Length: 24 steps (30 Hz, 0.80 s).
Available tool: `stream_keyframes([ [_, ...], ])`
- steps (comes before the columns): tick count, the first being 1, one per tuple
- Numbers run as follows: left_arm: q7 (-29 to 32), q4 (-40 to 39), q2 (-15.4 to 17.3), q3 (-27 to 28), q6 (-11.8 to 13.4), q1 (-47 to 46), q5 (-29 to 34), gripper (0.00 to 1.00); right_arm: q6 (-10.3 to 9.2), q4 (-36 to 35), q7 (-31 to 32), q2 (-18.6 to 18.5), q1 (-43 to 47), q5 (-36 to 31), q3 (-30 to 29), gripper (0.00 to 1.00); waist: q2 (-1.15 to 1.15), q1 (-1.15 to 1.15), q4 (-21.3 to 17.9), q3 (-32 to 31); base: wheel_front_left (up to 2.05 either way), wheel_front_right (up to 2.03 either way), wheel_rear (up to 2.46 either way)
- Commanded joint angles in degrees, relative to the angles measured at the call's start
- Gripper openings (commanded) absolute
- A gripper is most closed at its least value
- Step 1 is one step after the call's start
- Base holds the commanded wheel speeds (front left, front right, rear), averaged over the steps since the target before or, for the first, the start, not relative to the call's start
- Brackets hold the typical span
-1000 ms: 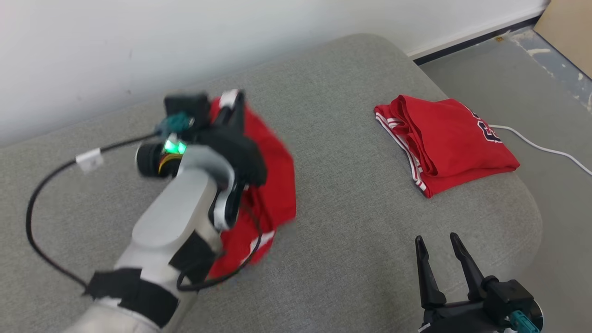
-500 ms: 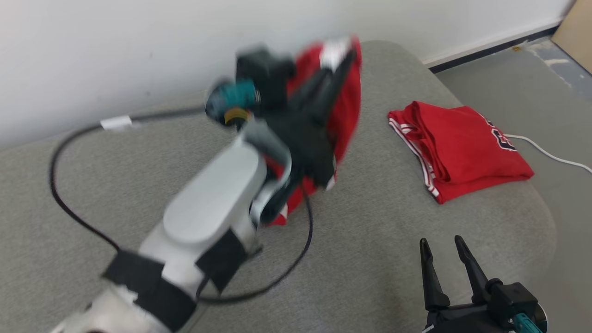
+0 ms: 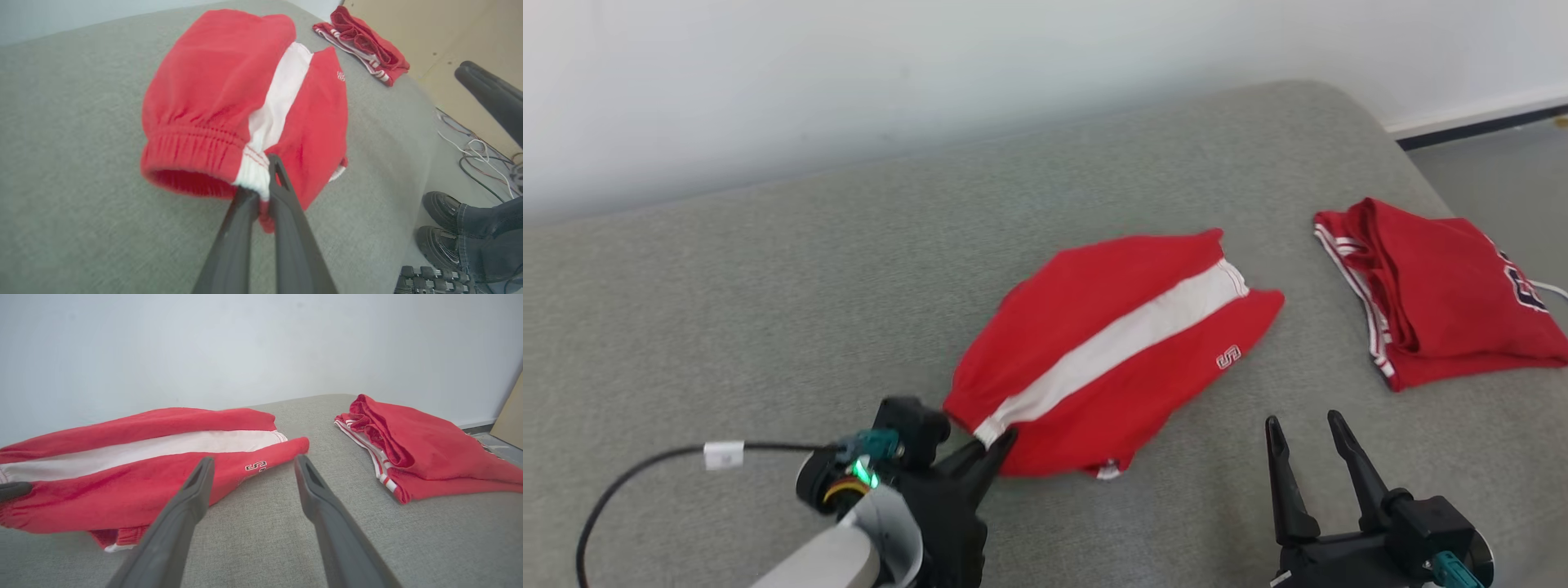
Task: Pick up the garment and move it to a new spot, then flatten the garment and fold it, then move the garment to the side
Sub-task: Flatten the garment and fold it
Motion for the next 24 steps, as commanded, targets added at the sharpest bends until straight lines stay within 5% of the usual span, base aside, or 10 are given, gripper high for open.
stream_keyframes([
  [1, -0.3, -1.3, 0.6, 0.2, 0.8, 1.5, -0.3, 0.00, -0.15, 0.0, -0.2, 0.1, 0.2, -0.6, 0.1, 1.00, 0.00, 0.00, 2.2, 0.3, 0.00, 0.00, 0.00],
  [18, 1.8, -8.9, 11.8, 0.8, 11.9, 9.4, 3.2, 0.00, -0.15, 0.1, -0.2, 0.1, -0.4, -1.4, 0.2, 1.00, 0.00, 0.00, 5.7, 0.3, 0.00, 0.00, 0.00],
  [20, 1.4, -9.1, 12.0, 1.2, 13.0, 9.7, 3.1, 1.00, -0.15, 0.2, -0.3, 0.1, -0.4, -1.5, 0.3, 1.00, 0.00, 0.00, 5.8, 0.1, 0.00, 0.00, 0.00],
  [24, 0.3, -10.5, 12.6, 2.3, 15.0, 12.0, 2.0, 1.00, -0.15, 0.3, -0.1, 0.1, 0.0, -1.8, 0.2, 1.00, 0.00, 0.00, 6.1, -0.9, 0.00, 0.00, 0.00],
])
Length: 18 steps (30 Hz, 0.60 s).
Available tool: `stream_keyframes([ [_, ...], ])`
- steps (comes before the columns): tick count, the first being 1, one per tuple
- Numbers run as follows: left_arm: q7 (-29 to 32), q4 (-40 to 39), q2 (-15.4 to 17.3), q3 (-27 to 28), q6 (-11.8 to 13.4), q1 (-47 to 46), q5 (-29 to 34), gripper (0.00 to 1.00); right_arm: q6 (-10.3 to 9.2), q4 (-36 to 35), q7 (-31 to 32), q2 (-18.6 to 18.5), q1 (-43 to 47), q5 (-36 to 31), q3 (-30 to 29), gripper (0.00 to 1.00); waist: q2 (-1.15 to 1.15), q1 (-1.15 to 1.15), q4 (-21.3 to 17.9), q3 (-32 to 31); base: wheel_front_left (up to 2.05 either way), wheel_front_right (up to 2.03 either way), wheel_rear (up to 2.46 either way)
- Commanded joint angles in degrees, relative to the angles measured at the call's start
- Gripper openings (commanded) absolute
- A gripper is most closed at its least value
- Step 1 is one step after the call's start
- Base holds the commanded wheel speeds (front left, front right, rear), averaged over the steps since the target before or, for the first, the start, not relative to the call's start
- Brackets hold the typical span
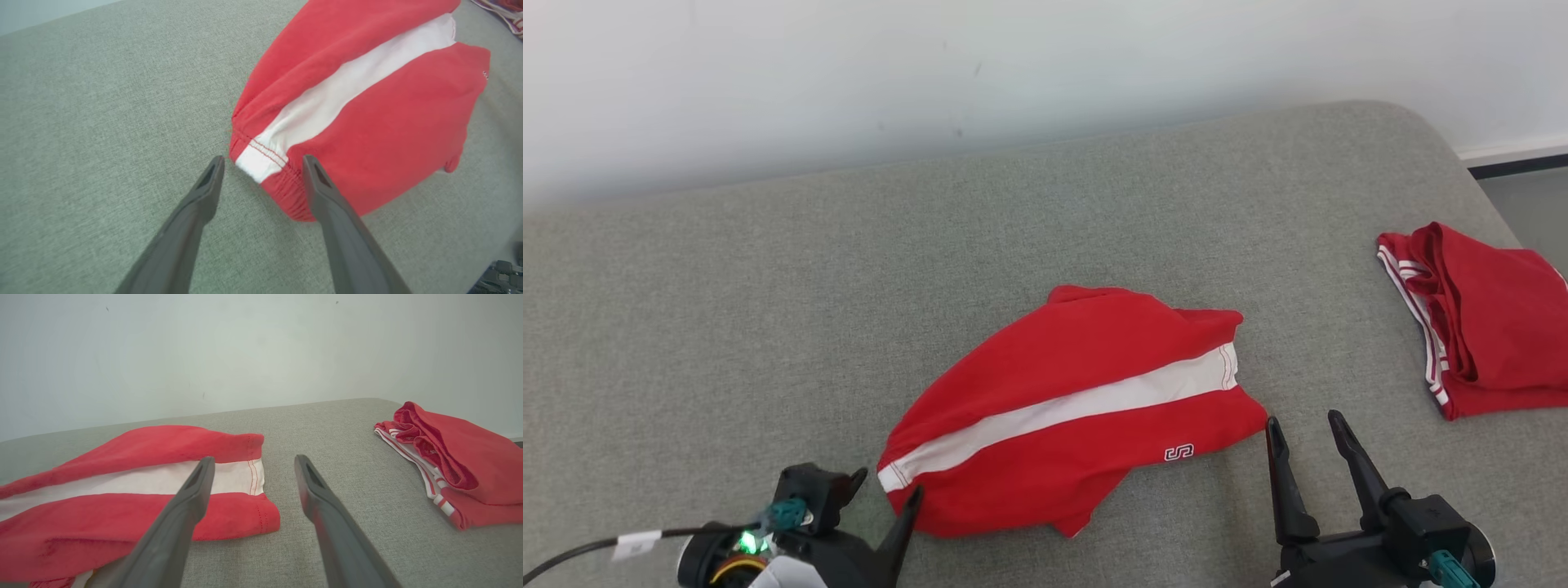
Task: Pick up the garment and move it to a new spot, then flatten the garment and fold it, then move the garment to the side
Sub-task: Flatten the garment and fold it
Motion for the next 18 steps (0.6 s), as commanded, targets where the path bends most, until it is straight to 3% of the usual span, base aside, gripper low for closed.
stream_keyframes([
  [1, -0.6, -0.8, 0.5, 0.8, 0.8, 2.0, -1.2, 1.00, -0.15, -0.1, 0.0, 0.1, 0.4, -0.5, -0.1, 1.00, 0.00, 0.00, 0.2, -0.6, 0.00, 0.00, 0.00],
  [8, -7.3, -4.2, 1.1, 5.0, 5.3, 7.7, -3.2, 1.00, -0.15, -0.9, 0.2, 0.1, 1.4, -1.3, -1.9, 1.00, 0.00, 0.00, 1.1, -2.3, 0.00, 0.00, 0.00],
  [12, -16.2, -4.8, -0.7, 9.3, 8.3, 11.3, -2.6, 1.00, -0.16, -1.5, 0.3, 0.1, 2.1, -1.4, -3.1, 1.00, 0.00, 0.00, 2.5, -3.4, 0.00, 0.00, 0.00],
  [16, -18.3, -6.5, -5.6, 17.6, 9.8, 13.9, 2.5, 1.00, -0.16, -1.7, 0.3, 0.1, 2.7, -0.9, -3.9, 1.00, 0.00, 0.00, 4.3, -4.4, 0.00, 0.00, 0.00],
  [18, -18.2, -8.2, -8.9, 22.8, 8.6, 17.6, 7.6, 1.00, -0.16, -1.7, 0.3, 0.1, 2.8, -0.8, -3.8, 1.00, 0.00, 0.00, 5.0, -5.1, 0.00, 0.00, 0.00],
])
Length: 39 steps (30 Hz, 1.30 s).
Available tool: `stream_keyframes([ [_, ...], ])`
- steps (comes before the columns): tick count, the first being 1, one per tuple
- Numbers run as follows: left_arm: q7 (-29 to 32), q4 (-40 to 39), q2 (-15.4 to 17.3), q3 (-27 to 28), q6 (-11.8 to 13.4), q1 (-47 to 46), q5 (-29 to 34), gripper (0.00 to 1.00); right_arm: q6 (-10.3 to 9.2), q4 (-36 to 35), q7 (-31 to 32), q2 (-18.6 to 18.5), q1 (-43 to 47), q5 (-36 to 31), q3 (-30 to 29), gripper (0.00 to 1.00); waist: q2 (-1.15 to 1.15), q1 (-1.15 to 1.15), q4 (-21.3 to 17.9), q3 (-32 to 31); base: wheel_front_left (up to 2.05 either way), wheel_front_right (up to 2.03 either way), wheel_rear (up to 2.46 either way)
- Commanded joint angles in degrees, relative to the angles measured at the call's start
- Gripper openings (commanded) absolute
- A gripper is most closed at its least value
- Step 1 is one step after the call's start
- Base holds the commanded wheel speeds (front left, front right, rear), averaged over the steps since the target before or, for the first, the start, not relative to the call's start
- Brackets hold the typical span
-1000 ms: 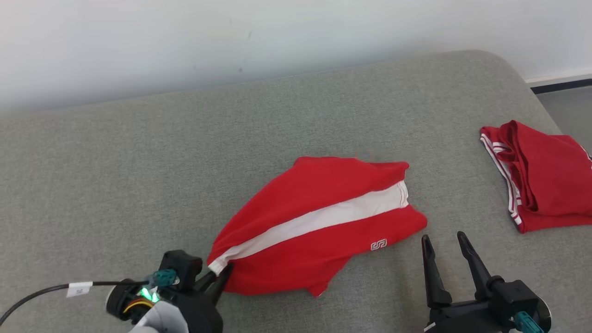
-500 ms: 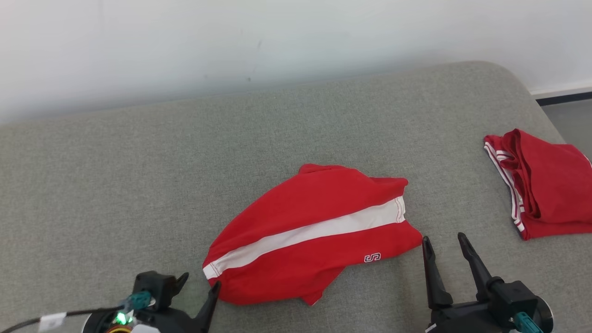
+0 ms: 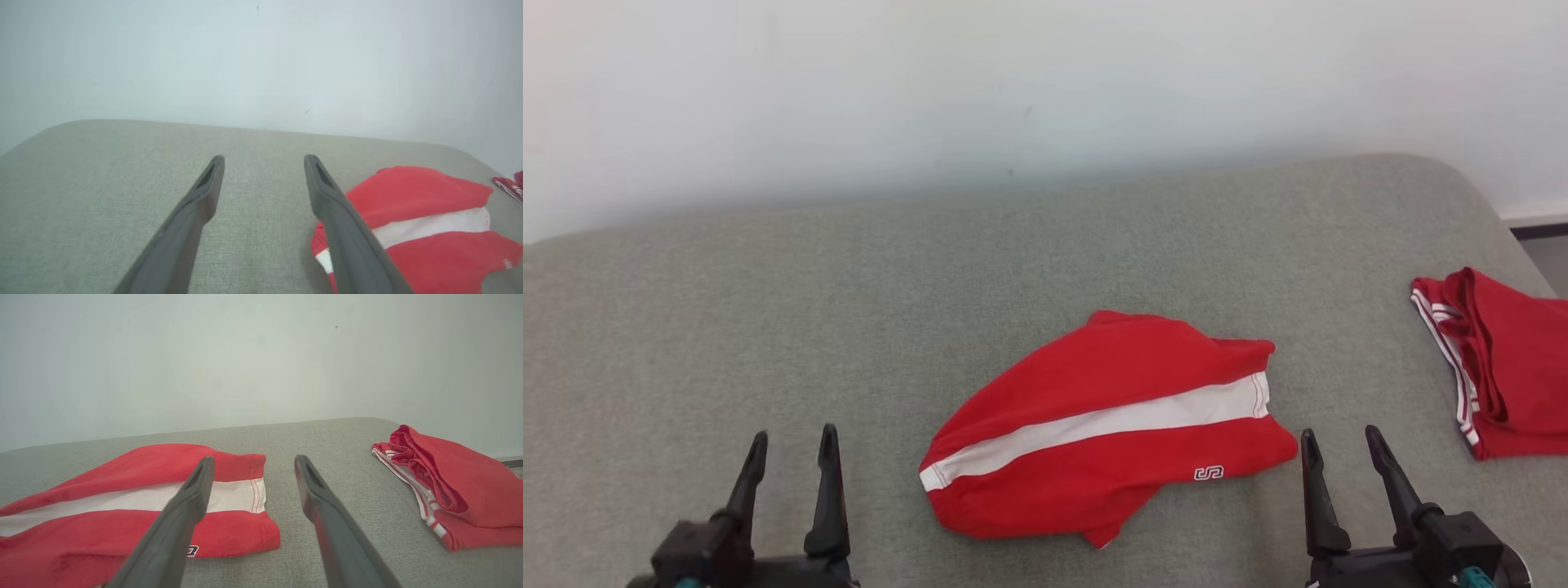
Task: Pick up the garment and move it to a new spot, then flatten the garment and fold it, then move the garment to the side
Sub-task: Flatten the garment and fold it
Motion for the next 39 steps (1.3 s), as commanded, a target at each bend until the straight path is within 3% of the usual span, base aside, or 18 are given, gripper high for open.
stream_keyframes([
  [1, -0.1, -0.1, -0.9, 0.9, -0.5, 3.0, 1.5, 1.00, -0.16, 0.0, 0.0, 0.1, 0.6, 0.3, 0.0, 1.00, 0.00, 0.00, 1.2, -1.2, 0.00, 0.00, 0.00],
  [10, -0.1, -5.7, -15.2, 18.8, -13.2, 10.9, 19.6, 1.00, -0.16, 1.2, 0.0, 0.1, 0.9, 1.1, 0.0, 1.00, 0.00, 0.00, 2.9, -3.0, 0.00, 0.00, 0.00],
  [15, -0.1, -2.9, -18.5, 23.2, -18.6, 13.5, 25.7, 1.00, -0.16, 3.0, -0.1, 0.1, 1.1, 1.0, 0.1, 1.00, 0.00, 0.00, 2.6, -3.6, 0.00, 0.00, 0.00],
  [23, -0.1, 1.3, -20.1, 26.8, -21.7, 15.0, 29.5, 1.00, -0.16, 4.9, -0.1, 0.1, 2.0, -0.6, -0.9, 1.00, 0.00, 0.00, 1.3, -4.1, 0.00, 0.00, 0.00],
  [29, -0.1, 6.6, -20.3, 27.3, -23.5, 15.3, 29.0, 1.00, -0.16, 5.4, -0.1, 0.1, 1.9, -0.4, -1.3, 1.00, 0.00, 0.00, 0.7, -4.0, 0.00, 0.00, 0.00],
  [39, -0.1, 8.3, -20.5, 27.6, -24.5, 14.0, 29.6, 1.00, -0.16, 4.7, -0.1, 0.1, 1.3, 0.2, -1.1, 1.00, 0.00, 0.00, 0.6, -3.6, 0.00, 0.00, 0.00],
])
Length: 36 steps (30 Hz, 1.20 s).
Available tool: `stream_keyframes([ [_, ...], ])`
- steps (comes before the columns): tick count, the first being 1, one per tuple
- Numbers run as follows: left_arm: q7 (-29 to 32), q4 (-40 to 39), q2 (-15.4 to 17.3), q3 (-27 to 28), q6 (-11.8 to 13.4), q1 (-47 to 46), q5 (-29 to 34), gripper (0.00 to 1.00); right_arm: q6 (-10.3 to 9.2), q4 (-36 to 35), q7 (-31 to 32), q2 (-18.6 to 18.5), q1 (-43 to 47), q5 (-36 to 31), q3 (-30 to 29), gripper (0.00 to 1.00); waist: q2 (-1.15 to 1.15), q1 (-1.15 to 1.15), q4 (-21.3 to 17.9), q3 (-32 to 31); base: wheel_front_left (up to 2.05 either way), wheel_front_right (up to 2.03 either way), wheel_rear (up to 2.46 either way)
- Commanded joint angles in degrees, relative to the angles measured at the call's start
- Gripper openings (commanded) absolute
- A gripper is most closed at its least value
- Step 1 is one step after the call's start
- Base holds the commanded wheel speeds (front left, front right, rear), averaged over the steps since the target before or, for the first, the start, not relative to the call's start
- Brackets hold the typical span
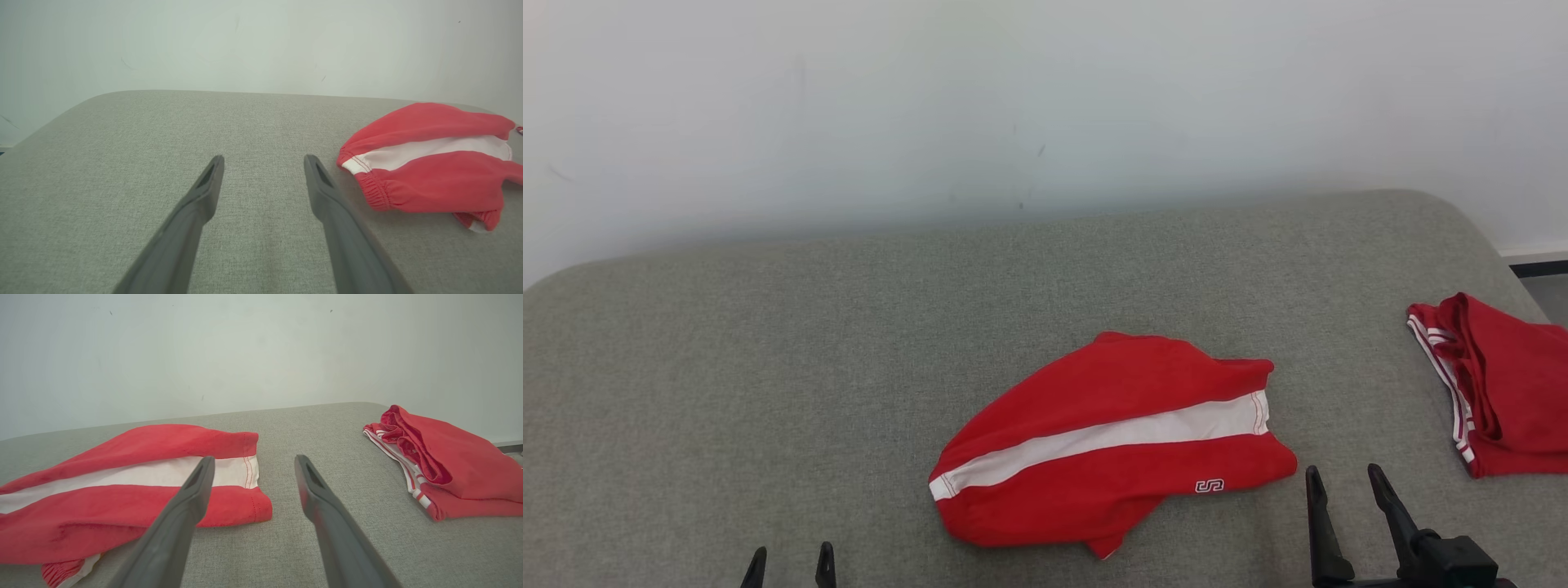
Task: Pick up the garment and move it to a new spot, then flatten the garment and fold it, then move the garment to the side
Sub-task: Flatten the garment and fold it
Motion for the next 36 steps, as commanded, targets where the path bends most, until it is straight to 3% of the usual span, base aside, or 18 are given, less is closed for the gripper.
stream_keyframes([
  [1, -0.1, 0.1, -0.2, 0.2, -0.1, -0.6, 0.7, 1.00, -0.16, -0.2, -0.1, 0.1, -0.1, 0.3, 0.1, 1.00, 0.00, 0.00, 0.0, 0.1, 0.00, 0.00, 0.00],
  [7, -0.1, 1.1, -0.2, -0.2, -0.4, -0.9, 0.4, 1.00, -0.16, -0.3, 0.2, 0.1, -0.6, 0.4, 0.8, 1.00, 0.00, 0.00, -0.4, 0.2, 0.00, 0.00, 0.00],
  [11, 0.1, 4.9, -0.2, -1.7, -0.6, -3.0, -5.0, 1.00, -0.16, -1.3, 2.1, 0.1, -1.1, 1.1, 0.5, 1.00, 0.00, 0.00, -0.5, 0.2, 0.00, 0.00, 0.00],
  [20, 17.2, 9.1, 0.0, -9.9, -0.9, -13.1, -18.1, 1.00, -0.16, -5.3, 8.2, 0.1, -2.8, -1.3, 2.1, 1.00, 0.00, 0.00, -0.1, 0.9, 0.00, 0.00, 0.00],
  [26, 26.6, 13.3, -0.1, -11.3, 0.2, -18.9, -21.7, 1.00, -0.16, -5.4, 11.5, -2.3, -6.4, -1.0, 5.7, 1.00, 0.00, 0.00, -1.2, 1.8, 0.00, 0.00, 0.00],
  [36, 32.2, 18.3, -0.1, -11.5, 2.4, -24.8, -23.6, 1.00, -0.16, -5.1, 11.1, -2.9, -8.7, -0.2, 7.3, 1.00, 0.00, 0.00, -2.4, 4.1, 0.00, 0.00, 0.00],
])
